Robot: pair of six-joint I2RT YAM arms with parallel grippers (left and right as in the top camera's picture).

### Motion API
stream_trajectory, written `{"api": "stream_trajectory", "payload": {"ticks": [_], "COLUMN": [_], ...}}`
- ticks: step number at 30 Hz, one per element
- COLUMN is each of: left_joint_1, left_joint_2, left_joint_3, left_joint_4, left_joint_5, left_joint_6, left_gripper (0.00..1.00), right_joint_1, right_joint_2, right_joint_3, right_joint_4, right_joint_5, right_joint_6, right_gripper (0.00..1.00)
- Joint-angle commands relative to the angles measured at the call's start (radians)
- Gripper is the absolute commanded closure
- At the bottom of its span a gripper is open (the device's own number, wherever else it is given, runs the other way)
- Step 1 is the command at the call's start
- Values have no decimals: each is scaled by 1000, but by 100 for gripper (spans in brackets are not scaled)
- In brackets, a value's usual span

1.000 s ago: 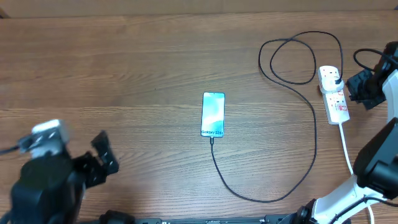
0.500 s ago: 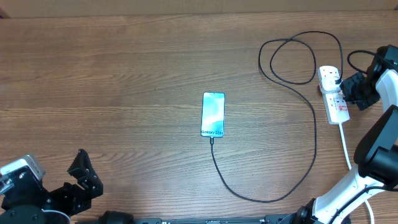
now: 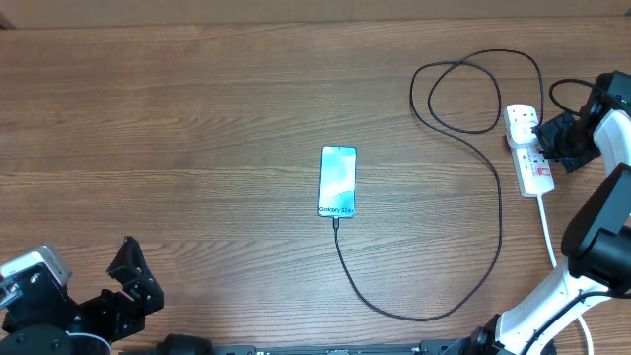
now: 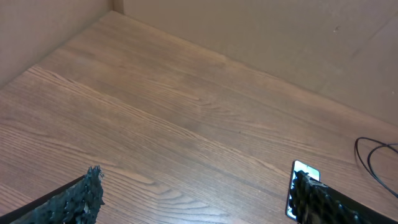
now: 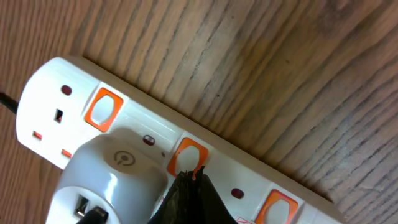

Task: Plug charger to phone and switch on socket
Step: 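Press down the orange switch beside the charger with the right gripper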

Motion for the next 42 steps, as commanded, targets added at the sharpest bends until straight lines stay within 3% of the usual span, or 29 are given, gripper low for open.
{"api": "stream_trajectory", "payload": {"ticks": [1,18,21,28,33,42], "left_joint_1": [10,10,10,10,10,10], "left_joint_2": [-12,-12,-12,-12,-12,-12], "left_joint_3": [3,3,3,3,3,3], "left_joint_4": [1,1,1,1,1,1], "left_joint_5": [-18,-18,-18,-18,-18,-18], "left_joint_6": [-21,-21,-21,-21,-21,-21], "left_gripper": [0,0,0,0,0,1], "right_joint_1": [5,83,82,82,59,-22], "right_joint_2": [11,109,109,110,110,109], "right_joint_3": [29,29,32,93,144,431], "right_joint_4": [14,21,13,-127,-205,-444], "right_joint_5": [-10,5,-61,-114,-47,-20], "right_joint_6": [-11,-31,-97,-143,-98,-104], "right_gripper": [96,96,96,96,96,96]}}
